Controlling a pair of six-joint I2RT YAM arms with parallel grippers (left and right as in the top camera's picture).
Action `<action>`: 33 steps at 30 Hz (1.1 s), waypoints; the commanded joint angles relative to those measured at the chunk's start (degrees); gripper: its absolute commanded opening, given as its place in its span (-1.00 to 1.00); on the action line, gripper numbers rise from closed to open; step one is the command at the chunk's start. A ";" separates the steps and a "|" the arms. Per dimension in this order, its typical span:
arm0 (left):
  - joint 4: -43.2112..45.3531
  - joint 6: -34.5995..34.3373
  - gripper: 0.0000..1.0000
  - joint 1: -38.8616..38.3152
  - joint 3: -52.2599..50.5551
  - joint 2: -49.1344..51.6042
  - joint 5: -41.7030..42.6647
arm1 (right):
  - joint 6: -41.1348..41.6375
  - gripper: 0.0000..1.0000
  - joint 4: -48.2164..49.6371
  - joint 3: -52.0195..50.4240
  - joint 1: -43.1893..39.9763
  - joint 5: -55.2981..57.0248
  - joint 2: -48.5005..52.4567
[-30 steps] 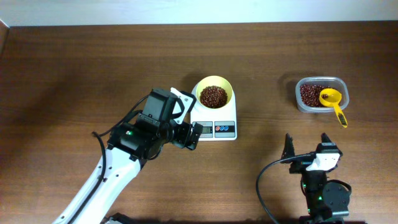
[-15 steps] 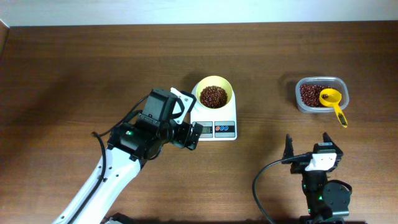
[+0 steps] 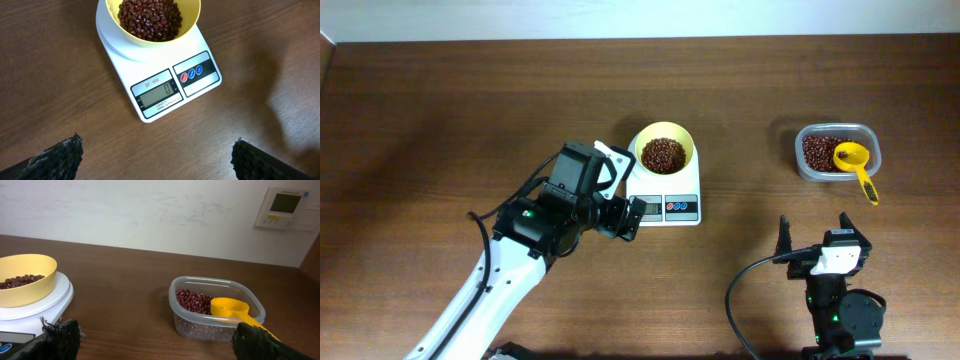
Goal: Scoop item into bowl and weigh 50g on scale
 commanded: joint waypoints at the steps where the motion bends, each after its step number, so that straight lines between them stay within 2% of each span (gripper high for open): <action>1: -0.07 -0.33 0.98 -0.20 -0.02 -0.33 -0.22 | -0.55 0.97 -0.50 -0.28 -0.31 -0.33 -0.50; 23: 0.66 -0.33 0.98 -0.20 -0.02 -0.33 -0.26 | -0.55 0.98 -0.48 -0.28 -0.31 -0.33 -0.50; 24: 1.51 -0.31 0.98 -0.17 -0.02 -0.33 -3.91 | -0.55 0.98 -0.48 -0.28 -0.31 -0.33 -0.50; 25: 1.46 -0.31 0.98 -0.17 -0.02 -0.33 -12.39 | -0.55 0.98 -0.50 -0.28 -0.31 -0.33 -0.50; 28: 3.67 -0.33 0.98 -0.17 -0.02 -0.48 -27.91 | -0.55 0.98 -0.48 -0.28 -0.31 -0.33 -0.50; 30: 4.98 -0.33 0.98 -0.17 -0.02 -1.68 -32.33 | -0.55 0.98 -0.48 -0.28 -0.31 -0.33 -0.50; 33: 4.87 -0.33 0.98 -0.17 -0.02 -7.41 -32.30 | -0.55 0.98 -0.50 -0.28 -0.31 -0.33 -0.50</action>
